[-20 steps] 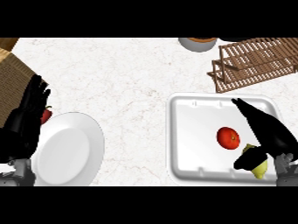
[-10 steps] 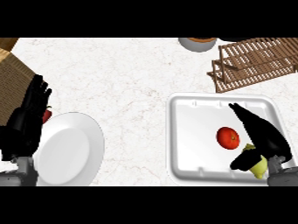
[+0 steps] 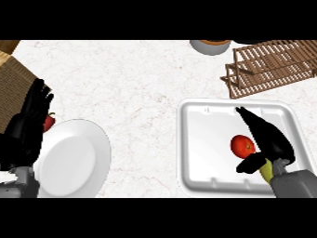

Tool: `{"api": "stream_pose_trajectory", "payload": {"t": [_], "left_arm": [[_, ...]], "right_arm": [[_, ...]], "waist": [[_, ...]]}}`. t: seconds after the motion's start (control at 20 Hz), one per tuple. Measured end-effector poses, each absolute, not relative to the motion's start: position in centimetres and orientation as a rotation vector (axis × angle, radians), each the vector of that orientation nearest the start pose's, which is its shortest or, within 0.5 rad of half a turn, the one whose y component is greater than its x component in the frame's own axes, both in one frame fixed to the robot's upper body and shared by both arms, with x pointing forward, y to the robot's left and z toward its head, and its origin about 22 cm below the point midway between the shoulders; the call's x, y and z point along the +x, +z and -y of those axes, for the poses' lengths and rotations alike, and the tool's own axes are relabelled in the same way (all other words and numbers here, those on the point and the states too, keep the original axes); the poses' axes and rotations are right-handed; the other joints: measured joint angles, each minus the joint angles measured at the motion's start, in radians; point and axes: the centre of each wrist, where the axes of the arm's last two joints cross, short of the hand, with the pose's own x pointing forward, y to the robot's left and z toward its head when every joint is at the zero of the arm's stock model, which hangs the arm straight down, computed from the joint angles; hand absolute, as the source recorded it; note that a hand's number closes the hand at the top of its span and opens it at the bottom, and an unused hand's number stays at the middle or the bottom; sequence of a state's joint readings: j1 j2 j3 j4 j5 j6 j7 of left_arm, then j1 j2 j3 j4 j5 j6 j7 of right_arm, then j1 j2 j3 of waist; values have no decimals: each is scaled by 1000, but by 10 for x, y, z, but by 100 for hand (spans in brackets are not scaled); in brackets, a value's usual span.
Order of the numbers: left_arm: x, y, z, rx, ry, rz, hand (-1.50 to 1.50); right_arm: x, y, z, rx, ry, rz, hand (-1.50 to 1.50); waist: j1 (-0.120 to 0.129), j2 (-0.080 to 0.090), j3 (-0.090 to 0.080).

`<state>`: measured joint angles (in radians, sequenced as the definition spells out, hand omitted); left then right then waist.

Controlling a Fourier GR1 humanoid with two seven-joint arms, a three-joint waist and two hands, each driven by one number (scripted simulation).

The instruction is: Pick the tomato from the tray and place it in the tiered shelf

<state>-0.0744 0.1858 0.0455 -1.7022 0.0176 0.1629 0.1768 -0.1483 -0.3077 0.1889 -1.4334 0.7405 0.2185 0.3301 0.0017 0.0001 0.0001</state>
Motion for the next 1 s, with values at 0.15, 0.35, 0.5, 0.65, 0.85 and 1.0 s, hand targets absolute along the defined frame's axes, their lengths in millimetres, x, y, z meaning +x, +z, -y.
{"api": "stream_pose_trajectory", "payload": {"t": [0.15,0.35,0.5,0.65,0.85,1.0], "left_arm": [[253,57,-268,247,34,1604,0],[261,55,-268,252,34,1606,0],[257,57,-270,246,38,1603,0],[262,60,-269,249,38,1603,0],[255,61,-267,245,38,1605,0],[252,58,-264,249,41,1609,0]], "right_arm": [[276,2,242,-669,1012,1021,-150],[285,-7,243,-638,1039,979,150],[287,-11,243,-654,1078,1001,150],[286,-16,244,-693,1114,1046,150],[282,-18,252,-741,1141,1085,150],[280,-21,270,-751,1215,1104,150]], "waist": [[0,0,0],[0,-1,-1],[0,-4,-5],[0,-7,-8],[-1,-7,-8],[1,-5,-4]]}}
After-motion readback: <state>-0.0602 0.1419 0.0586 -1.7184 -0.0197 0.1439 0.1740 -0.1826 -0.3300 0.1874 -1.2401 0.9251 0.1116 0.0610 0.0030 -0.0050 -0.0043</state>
